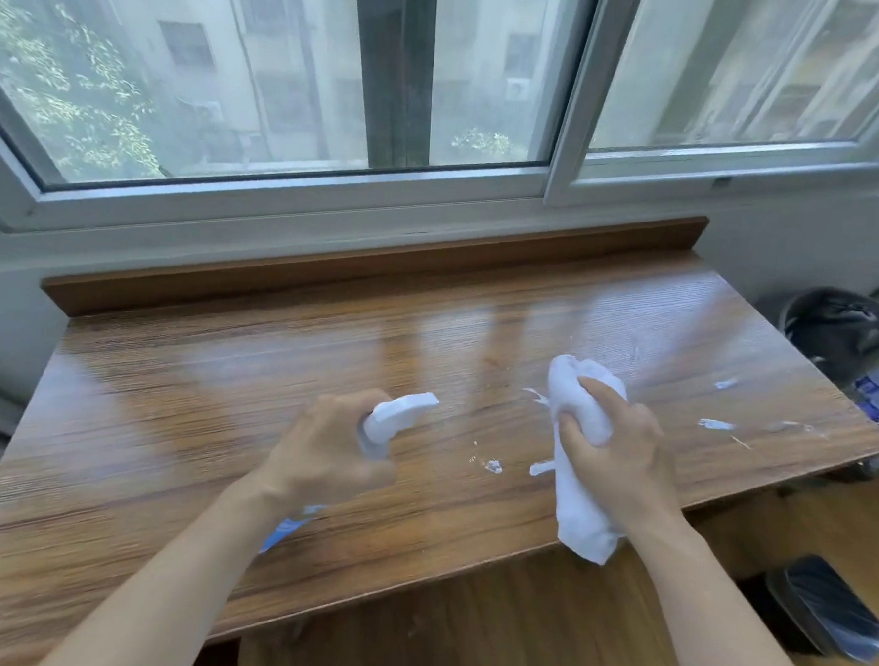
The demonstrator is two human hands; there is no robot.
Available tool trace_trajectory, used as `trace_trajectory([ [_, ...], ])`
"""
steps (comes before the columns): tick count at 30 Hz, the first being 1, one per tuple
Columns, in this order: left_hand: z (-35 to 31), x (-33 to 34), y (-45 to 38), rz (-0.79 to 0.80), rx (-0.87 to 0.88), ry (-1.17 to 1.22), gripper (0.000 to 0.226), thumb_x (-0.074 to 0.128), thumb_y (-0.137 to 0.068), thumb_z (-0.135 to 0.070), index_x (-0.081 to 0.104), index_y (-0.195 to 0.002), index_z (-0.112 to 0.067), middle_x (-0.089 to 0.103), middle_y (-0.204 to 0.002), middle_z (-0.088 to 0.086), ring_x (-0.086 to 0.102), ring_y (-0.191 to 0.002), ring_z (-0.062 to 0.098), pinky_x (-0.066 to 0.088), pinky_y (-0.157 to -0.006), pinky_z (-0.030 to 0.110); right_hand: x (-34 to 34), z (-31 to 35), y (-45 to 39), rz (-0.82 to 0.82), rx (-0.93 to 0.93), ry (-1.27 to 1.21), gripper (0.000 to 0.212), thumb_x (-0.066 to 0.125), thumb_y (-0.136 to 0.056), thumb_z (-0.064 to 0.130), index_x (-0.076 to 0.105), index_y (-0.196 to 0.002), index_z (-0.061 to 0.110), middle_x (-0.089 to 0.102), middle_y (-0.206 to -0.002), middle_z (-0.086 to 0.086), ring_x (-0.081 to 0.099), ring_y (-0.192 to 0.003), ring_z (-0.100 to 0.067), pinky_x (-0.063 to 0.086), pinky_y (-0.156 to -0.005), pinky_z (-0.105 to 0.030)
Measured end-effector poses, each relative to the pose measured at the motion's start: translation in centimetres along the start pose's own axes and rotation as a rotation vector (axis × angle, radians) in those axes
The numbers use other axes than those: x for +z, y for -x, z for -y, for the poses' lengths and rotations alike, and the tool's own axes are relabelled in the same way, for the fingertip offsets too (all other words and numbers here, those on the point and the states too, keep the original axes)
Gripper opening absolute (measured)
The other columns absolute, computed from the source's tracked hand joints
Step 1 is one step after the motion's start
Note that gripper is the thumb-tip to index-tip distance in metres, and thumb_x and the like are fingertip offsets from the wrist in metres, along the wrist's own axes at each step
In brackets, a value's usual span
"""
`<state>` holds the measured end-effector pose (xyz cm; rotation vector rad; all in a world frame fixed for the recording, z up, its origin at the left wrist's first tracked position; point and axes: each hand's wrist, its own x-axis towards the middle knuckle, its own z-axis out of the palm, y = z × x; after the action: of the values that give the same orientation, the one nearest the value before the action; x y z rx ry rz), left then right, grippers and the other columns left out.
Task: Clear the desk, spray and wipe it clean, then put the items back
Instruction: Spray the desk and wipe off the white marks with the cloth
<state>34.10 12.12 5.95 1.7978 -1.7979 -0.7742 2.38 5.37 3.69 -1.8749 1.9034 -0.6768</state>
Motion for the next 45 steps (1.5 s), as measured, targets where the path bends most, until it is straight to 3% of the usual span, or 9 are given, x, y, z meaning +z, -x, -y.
trace_trajectory([
  [6,-1.7,1.5,0.0,0.050,-0.048,-0.026,0.026,0.071,-0.061,-0.035,0.065,-0.087,-0.037,0.068,-0.077,-0.006,0.064,-0.074,0.018,0.053,-0.070,0.048,-2.1,-4.0,0.1,0.013,0.021,-0.047,0.048,0.063,-0.090,0.048,0.050,-0.137,0.048,0.055,-0.102,-0.005,0.054,-0.099,-0.026,0.049,-0.078,-0.040],
  [14,-2.2,1.2,1.0,0.096,-0.027,0.031,0.030,0.077,-0.067,-0.023,0.065,-0.085,-0.045,0.066,-0.076,-0.015,0.059,-0.069,0.009,0.047,-0.065,0.032,-2.9,-6.1,0.8,0.038,0.034,-0.036,0.048,0.061,-0.090,0.051,0.049,-0.137,0.050,0.055,-0.099,-0.003,0.055,-0.095,-0.025,0.045,-0.072,-0.037],
  [19,-1.7,0.2,1.3,0.145,0.026,0.074,0.026,0.082,-0.072,-0.011,0.070,-0.088,-0.028,0.070,-0.084,-0.006,0.064,-0.079,0.015,0.051,-0.070,0.032,-2.9,-5.3,1.8,0.020,0.077,-0.031,0.048,0.062,-0.090,0.050,0.049,-0.137,0.051,0.054,-0.097,-0.002,0.054,-0.092,-0.024,0.044,-0.073,-0.037],
  [22,-1.2,0.0,1.4,0.166,0.084,0.086,0.034,0.082,-0.072,-0.009,0.069,-0.086,-0.037,0.068,-0.082,-0.011,0.062,-0.076,0.008,0.047,-0.067,0.021,-3.1,-4.9,2.9,-0.004,0.095,-0.012,0.048,0.062,-0.090,0.051,0.048,-0.136,0.053,0.055,-0.097,-0.001,0.054,-0.092,-0.022,0.044,-0.074,-0.037],
  [25,-0.6,0.0,1.3,0.180,0.114,0.105,0.039,0.081,-0.071,-0.013,0.069,-0.089,-0.045,0.068,-0.082,-0.016,0.062,-0.075,0.007,0.049,-0.064,0.024,-3.4,-4.9,3.8,-0.031,0.110,0.017,0.049,0.061,-0.089,0.052,0.047,-0.137,0.054,0.056,-0.093,-0.001,0.056,-0.089,-0.021,0.046,-0.074,-0.038],
  [29,-0.3,0.3,0.6,0.126,0.186,0.116,0.026,0.076,-0.065,-0.022,0.067,-0.087,-0.033,0.067,-0.077,-0.007,0.060,-0.070,0.015,0.051,-0.064,0.045,-3.7,-5.4,5.0,-0.078,0.141,0.030,0.047,0.062,-0.090,0.050,0.049,-0.135,0.051,0.057,-0.094,-0.001,0.058,-0.090,-0.023,0.050,-0.076,-0.041],
  [35,-1.9,1.0,-0.7,0.094,0.212,0.173,0.027,0.071,-0.061,-0.030,0.069,-0.087,-0.024,0.069,-0.080,-0.002,0.063,-0.074,0.023,0.053,-0.069,0.046,-5.0,-6.3,4.5,-0.087,0.111,0.073,0.049,0.059,-0.090,0.053,0.047,-0.138,0.052,0.057,-0.097,-0.001,0.058,-0.090,-0.022,0.048,-0.071,-0.039],
  [40,-2.6,1.5,-2.5,-0.092,0.163,0.201,0.024,0.072,-0.059,-0.032,0.070,-0.082,-0.028,0.069,-0.076,-0.012,0.060,-0.068,0.006,0.049,-0.067,0.031,-6.0,-6.5,1.1,-0.030,0.012,0.131,0.049,0.053,-0.091,0.057,0.044,-0.139,0.052,0.059,-0.107,-0.004,0.056,-0.099,-0.024,0.051,-0.077,-0.041],
  [45,-3.5,2.5,-3.8,-0.304,0.075,0.307,0.033,0.073,-0.064,-0.025,0.076,-0.097,-0.028,0.077,-0.091,-0.006,0.071,-0.083,0.019,0.057,-0.075,0.038,-4.5,-5.5,-2.2,0.137,-0.110,0.208,0.047,0.053,-0.095,0.056,0.043,-0.140,0.051,0.053,-0.110,0.000,0.048,-0.097,-0.018,0.040,-0.077,-0.034],
])
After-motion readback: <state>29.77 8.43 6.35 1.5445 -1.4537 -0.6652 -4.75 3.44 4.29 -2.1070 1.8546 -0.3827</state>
